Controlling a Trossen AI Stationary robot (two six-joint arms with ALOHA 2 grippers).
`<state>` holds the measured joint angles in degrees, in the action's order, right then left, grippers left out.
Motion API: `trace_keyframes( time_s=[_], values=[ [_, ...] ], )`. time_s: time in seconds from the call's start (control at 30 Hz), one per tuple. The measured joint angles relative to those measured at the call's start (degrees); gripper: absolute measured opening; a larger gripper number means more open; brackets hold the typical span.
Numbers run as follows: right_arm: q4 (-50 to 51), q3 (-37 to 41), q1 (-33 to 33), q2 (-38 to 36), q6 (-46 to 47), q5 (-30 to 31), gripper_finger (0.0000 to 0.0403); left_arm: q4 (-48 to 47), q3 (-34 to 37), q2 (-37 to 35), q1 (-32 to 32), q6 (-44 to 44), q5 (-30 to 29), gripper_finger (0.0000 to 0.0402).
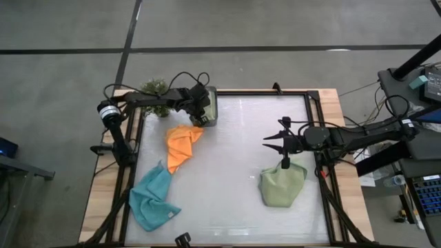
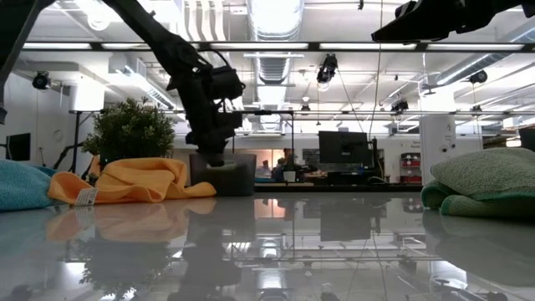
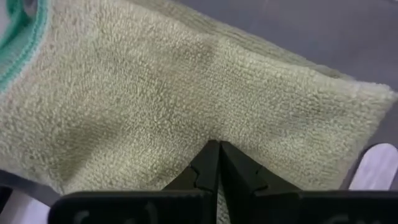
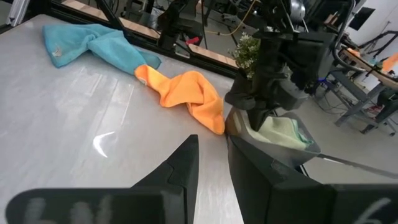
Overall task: Fold microfiber towels
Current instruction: Put the top green folded towel into the bin, then fold the yellow towel
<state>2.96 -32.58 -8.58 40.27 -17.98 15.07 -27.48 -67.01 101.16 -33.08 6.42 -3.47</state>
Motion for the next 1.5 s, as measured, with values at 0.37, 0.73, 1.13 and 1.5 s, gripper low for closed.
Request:
trace_keyframes(
  time_s=[0.37, 0.73, 1.13, 1.5],
  values=[
    [0.0, 0.02, 0.0, 0.02, -0.04, 0.0, 0.0079, 1.52, -1.97, -2.97, 1.6, -0.09, 0.1, 0.0],
    [0.0, 0.02, 0.0, 0.02, 0.05, 0.02, 0.0079, 8.99, -0.06, 0.04, 4.11, -0.11, 0.38, 0.0],
    [-0.01, -0.96, 0.0, 0.67, 19.67, -0.28, 0.0079, 10.27, 0.02, -13.68, 13.39, -0.07, 0.01, 0.0],
    [7.32, -0.96, -0.28, 4.56, 46.88, -17.52, 0.0079, 15.74, 4.21, -23.42, 34.36, -0.36, -2.69, 0.0]
  ],
)
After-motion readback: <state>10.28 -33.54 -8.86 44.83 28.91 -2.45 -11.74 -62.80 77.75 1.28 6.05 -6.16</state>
